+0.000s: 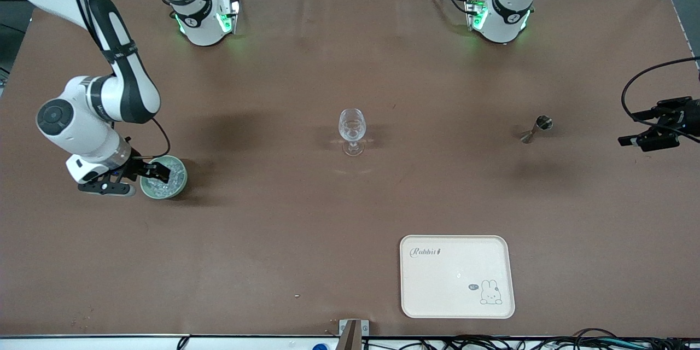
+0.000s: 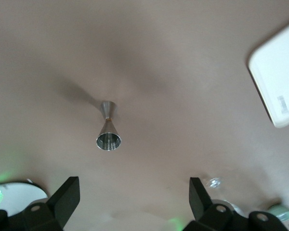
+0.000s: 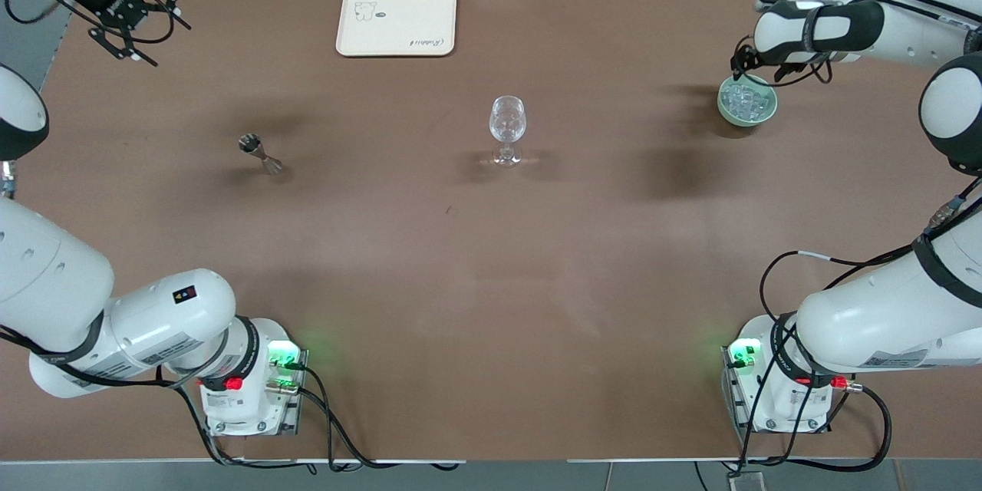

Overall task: Pour wine and add ice with both arms
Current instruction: 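Reach the right gripper into the green bowl and grasp an ice cube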

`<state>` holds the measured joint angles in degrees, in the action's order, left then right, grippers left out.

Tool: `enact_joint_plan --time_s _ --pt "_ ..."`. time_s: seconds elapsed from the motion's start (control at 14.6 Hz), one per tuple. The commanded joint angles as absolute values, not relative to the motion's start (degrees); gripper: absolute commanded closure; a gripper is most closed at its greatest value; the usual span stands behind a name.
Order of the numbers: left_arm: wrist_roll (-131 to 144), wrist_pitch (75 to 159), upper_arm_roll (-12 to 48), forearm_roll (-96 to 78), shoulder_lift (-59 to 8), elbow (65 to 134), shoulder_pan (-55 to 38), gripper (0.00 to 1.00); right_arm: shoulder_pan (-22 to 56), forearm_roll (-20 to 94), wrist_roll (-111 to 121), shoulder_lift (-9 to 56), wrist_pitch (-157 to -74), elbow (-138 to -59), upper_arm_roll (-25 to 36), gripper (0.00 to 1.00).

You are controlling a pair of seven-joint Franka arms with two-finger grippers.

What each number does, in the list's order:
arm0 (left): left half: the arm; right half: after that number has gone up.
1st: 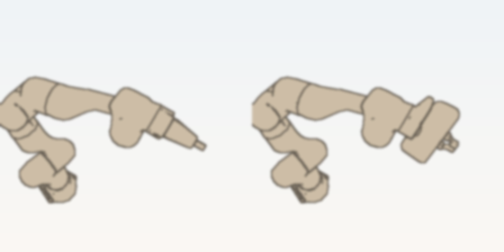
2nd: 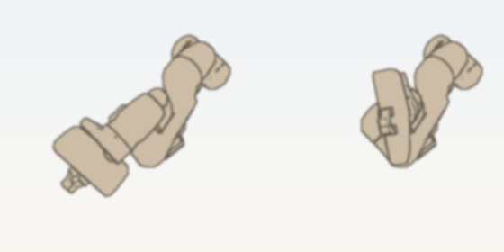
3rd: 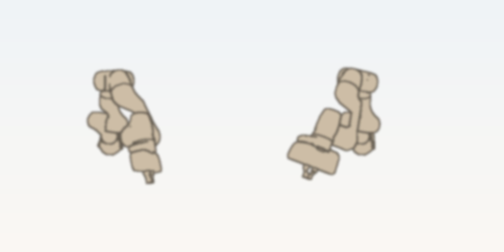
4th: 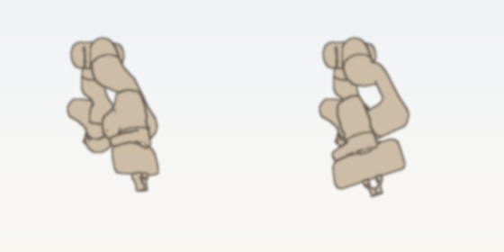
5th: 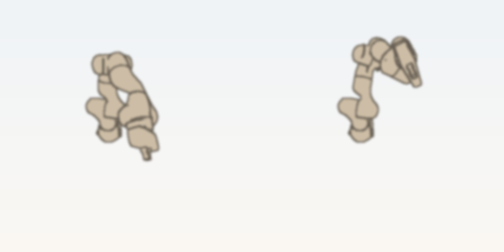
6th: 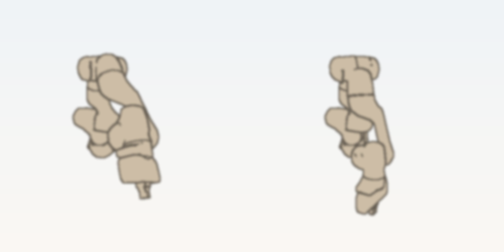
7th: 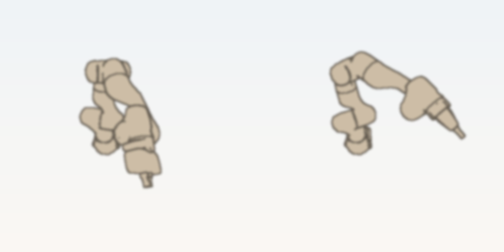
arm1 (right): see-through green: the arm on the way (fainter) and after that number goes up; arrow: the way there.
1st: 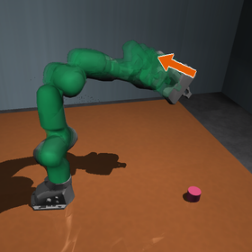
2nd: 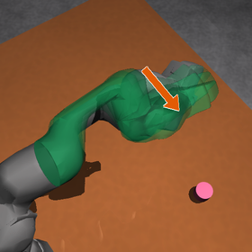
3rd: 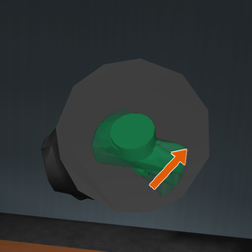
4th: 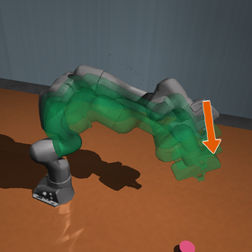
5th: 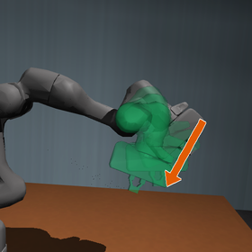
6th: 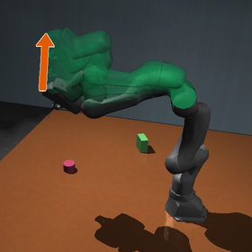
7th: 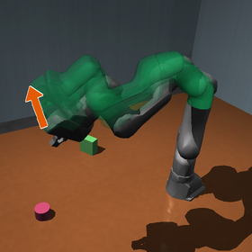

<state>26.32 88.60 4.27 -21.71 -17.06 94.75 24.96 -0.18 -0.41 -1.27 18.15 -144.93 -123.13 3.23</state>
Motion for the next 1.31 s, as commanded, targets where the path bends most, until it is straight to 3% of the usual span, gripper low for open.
enact_joint_plan --time_s 0.0,0.27,0.82,1.24 --pt "33.4 88.0 4.7 -25.0 -21.3 94.0 26.5 0.0 0.6 0.0 -0.8 18.0 -146.9 -125.5 3.5 0.11" --pt "33.4 87.0 4.7 -31.9 -26.1 96.8 34.5 0.0 0.7 0.0 -0.7 18.9 -148.2 -126.3 3.5 0.36" --pt "33.2 88.9 4.7 -34.9 -27.2 101.9 35.8 0.0 0.6 0.0 -0.8 19.2 -148.0 -127.2 3.5 0.43" --pt "26.9 95.8 4.7 -35.8 -28.1 109.5 36.6 0.0 0.4 0.0 -0.9 19.7 -148.1 -127.1 3.6 0.52"
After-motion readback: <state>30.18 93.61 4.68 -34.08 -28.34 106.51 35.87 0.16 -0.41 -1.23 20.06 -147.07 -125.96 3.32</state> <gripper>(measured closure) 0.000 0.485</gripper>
